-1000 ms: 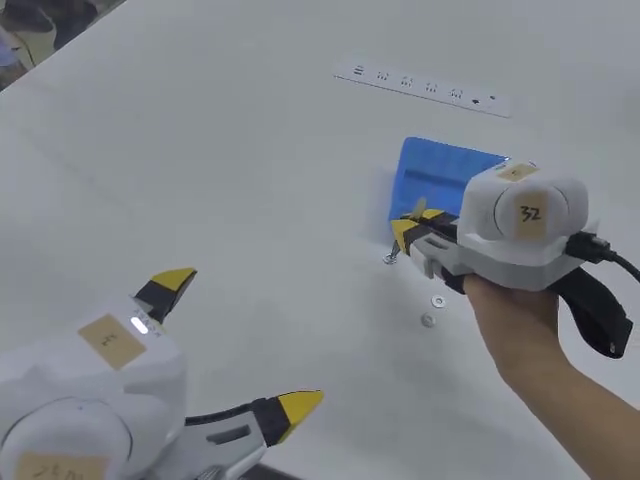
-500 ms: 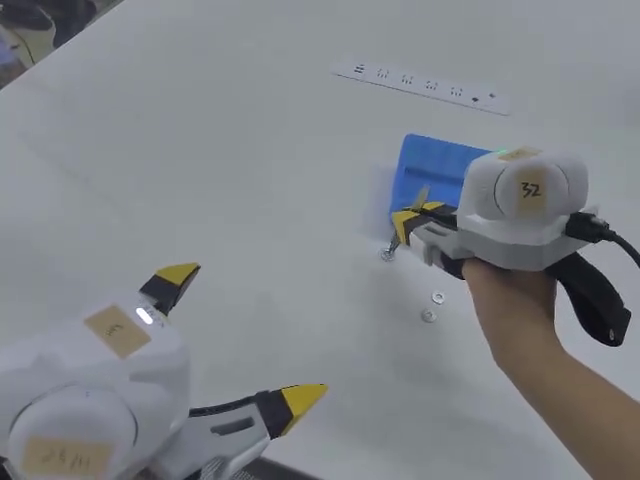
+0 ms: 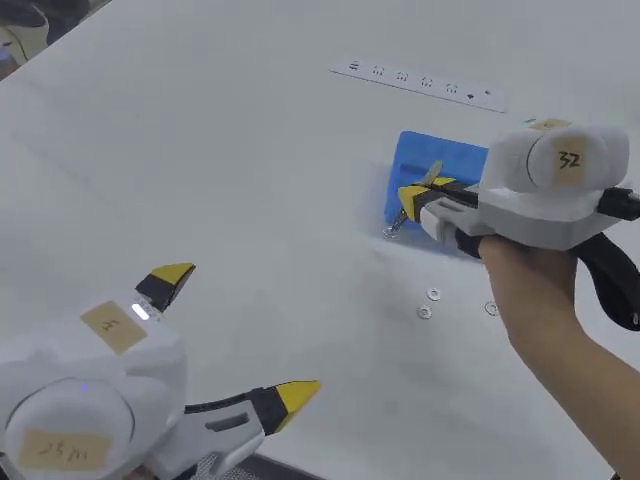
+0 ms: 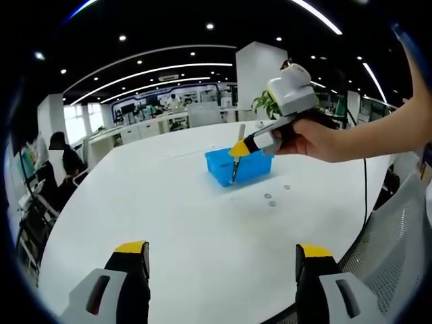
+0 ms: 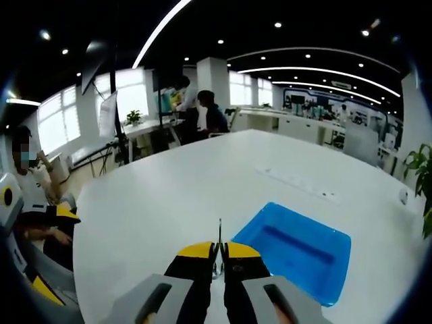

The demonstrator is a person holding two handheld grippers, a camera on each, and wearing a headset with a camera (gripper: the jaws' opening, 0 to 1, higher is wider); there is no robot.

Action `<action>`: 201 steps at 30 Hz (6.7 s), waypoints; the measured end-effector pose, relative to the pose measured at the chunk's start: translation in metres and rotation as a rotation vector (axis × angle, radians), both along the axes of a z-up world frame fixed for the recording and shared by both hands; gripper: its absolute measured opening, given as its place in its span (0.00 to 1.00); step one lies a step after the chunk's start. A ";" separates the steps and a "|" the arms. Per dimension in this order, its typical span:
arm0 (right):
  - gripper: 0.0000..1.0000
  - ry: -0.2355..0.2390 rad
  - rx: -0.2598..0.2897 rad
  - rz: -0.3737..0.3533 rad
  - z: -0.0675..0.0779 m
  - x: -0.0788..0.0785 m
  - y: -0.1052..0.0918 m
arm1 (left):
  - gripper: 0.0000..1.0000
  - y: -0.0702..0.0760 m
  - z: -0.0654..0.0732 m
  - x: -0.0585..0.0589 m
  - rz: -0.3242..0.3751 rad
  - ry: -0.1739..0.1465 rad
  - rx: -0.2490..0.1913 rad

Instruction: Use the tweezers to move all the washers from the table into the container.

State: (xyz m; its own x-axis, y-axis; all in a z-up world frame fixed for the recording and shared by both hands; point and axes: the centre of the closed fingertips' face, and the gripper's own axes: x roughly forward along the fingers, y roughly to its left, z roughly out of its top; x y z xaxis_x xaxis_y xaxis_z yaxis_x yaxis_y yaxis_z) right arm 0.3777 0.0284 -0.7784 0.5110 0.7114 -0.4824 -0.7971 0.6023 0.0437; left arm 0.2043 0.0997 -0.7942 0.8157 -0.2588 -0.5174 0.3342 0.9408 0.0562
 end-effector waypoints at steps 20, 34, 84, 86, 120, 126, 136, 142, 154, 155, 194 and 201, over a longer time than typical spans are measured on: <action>0.01 -0.104 0.058 -0.127 0.039 0.049 -0.012 | 0.90 -0.004 -0.002 0.001 -0.017 0.019 -0.012; 0.02 -0.056 -0.012 -0.151 -0.003 0.056 -0.017 | 0.91 -0.003 -0.001 0.001 -0.012 0.017 -0.019; 0.02 -0.040 0.049 -0.182 0.021 0.049 -0.029 | 0.90 -0.004 0.000 0.001 -0.019 0.022 -0.013; 0.02 -0.049 0.058 -0.178 0.027 0.046 -0.030 | 0.90 -0.004 0.000 0.001 -0.020 0.019 -0.015; 0.02 0.007 -0.067 -0.083 -0.016 -0.028 -0.059 | 0.90 -0.004 -0.004 0.000 -0.016 0.020 -0.002; 0.02 0.020 -0.112 -0.076 -0.031 -0.033 -0.064 | 0.90 -0.006 -0.005 -0.001 -0.019 0.030 0.008; 0.03 0.036 -0.116 -0.082 -0.039 -0.033 -0.069 | 0.89 -0.006 -0.007 -0.002 -0.021 0.039 0.017; 0.03 0.037 -0.113 -0.082 -0.038 -0.032 -0.068 | 0.89 -0.007 -0.008 -0.003 -0.020 0.041 0.019; 0.02 0.036 -0.109 -0.088 -0.040 -0.033 -0.068 | 0.88 -0.007 -0.010 -0.004 -0.021 0.050 0.026; 0.02 0.036 -0.108 -0.087 -0.041 -0.032 -0.068 | 0.88 -0.007 -0.010 -0.004 -0.023 0.050 0.026; 0.01 0.046 -0.120 -0.085 -0.041 -0.030 -0.064 | 0.87 -0.005 -0.012 -0.004 -0.023 0.055 0.035; 0.01 0.058 -0.089 -0.097 -0.030 -0.024 -0.067 | 0.87 -0.006 -0.010 -0.002 -0.029 0.051 0.031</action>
